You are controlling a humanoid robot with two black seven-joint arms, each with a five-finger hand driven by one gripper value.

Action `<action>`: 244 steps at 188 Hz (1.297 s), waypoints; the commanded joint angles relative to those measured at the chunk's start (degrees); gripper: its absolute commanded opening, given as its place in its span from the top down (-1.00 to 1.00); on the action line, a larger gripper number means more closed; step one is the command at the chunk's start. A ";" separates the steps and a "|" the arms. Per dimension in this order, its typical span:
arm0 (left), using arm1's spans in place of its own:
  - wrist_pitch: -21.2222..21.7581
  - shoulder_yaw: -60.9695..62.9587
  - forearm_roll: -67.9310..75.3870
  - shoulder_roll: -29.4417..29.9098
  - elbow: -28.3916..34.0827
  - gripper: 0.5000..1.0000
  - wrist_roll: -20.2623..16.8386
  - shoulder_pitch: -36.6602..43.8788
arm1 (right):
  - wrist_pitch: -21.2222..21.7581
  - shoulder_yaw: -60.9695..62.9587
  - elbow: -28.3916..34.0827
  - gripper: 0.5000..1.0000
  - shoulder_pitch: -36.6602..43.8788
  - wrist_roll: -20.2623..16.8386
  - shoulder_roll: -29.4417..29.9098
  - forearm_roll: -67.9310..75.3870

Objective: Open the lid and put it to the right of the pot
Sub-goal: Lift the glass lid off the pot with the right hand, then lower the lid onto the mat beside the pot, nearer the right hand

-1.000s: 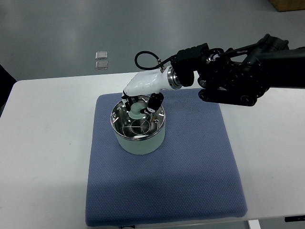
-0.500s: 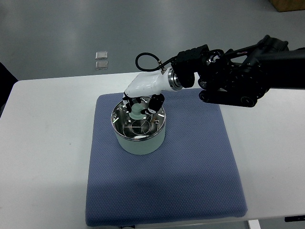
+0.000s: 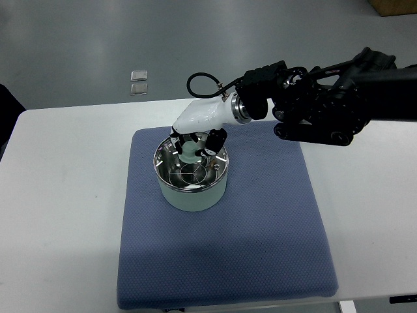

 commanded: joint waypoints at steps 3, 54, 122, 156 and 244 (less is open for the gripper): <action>0.00 0.00 0.00 0.00 0.09 -1.00 -0.02 0.00 | 0.00 0.09 0.10 1.00 0.32 0.07 -0.23 -0.04; 0.00 0.00 0.00 0.00 0.00 -1.00 0.07 0.00 | -0.27 0.35 2.03 1.00 2.78 0.77 -1.64 0.05; 0.00 0.00 0.00 0.00 0.00 -1.00 -0.02 0.00 | -0.35 0.79 3.17 1.00 5.94 0.77 -6.29 0.31; 0.00 0.00 0.00 0.00 0.00 -1.00 -0.02 0.00 | -0.27 0.79 3.08 1.00 5.94 0.69 -11.22 0.31; 0.00 0.00 0.00 0.00 0.00 -1.00 -0.02 0.00 | -0.88 0.18 2.56 1.00 -3.02 0.51 -19.74 -3.12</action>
